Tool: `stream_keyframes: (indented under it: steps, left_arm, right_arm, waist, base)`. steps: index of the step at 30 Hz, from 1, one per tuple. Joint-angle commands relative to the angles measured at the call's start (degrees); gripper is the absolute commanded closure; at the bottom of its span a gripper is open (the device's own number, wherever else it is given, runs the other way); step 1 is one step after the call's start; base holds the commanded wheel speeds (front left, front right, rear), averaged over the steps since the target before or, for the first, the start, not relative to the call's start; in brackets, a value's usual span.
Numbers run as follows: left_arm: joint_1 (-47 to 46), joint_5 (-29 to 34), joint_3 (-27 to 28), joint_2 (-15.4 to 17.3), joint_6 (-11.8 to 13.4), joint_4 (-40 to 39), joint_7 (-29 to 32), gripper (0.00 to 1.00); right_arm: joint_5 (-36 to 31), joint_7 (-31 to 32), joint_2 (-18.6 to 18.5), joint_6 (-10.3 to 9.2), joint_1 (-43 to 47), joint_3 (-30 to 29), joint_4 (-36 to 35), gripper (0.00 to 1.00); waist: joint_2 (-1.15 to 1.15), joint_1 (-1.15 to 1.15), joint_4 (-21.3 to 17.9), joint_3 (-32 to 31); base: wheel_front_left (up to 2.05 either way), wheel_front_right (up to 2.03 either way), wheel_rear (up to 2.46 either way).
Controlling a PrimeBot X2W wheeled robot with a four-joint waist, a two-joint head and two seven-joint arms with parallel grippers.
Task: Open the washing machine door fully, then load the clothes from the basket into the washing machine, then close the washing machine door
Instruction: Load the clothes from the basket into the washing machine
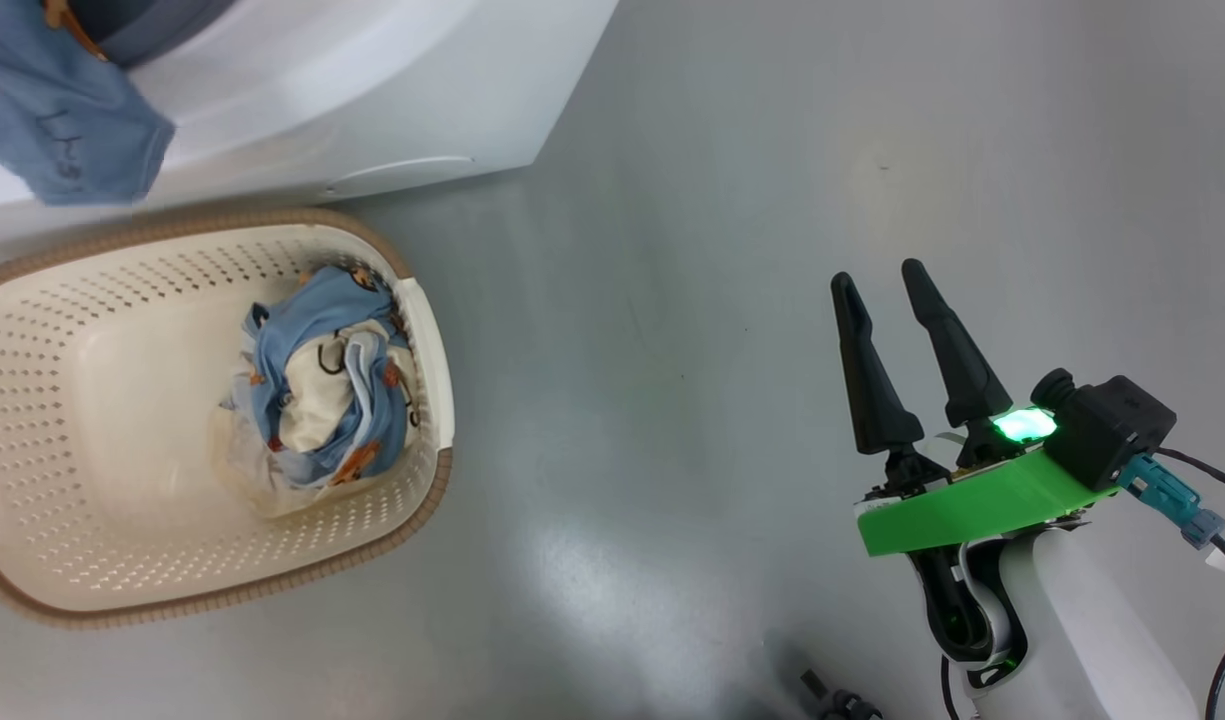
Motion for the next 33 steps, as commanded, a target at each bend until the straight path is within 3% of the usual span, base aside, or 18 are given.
stream_keyframes:
  steps: [1,9,33]
  left_arm:
    - [0.6,-0.2,1.2,2.1,-0.4,-1.1,-0.3,0.00]
    - [6.5,-0.5,4.6,-0.3,-0.6,-5.6,-0.3,0.00]
    - [35.4,3.1,17.5,-10.1,-1.3,-21.8,-0.3,0.00]
  right_arm:
    - [0.0,-0.5,-0.2,0.32,1.1,0.7,-1.1,0.00]
    - [-1.4,-0.5,-0.2,0.32,1.4,-0.6,-0.5,0.00]
    - [-6.7,-0.5,-1.5,0.32,4.2,-4.5,2.2,0.00]
  waist:
    - [0.00,0.00,0.3,-0.4]
    - [0.00,0.00,1.6,-3.4]
    - [0.00,0.00,7.8,-15.9]
  base:
    - [0.00,0.00,0.00]
    - [0.00,0.00,0.00]
    - [0.00,0.00,0.00]
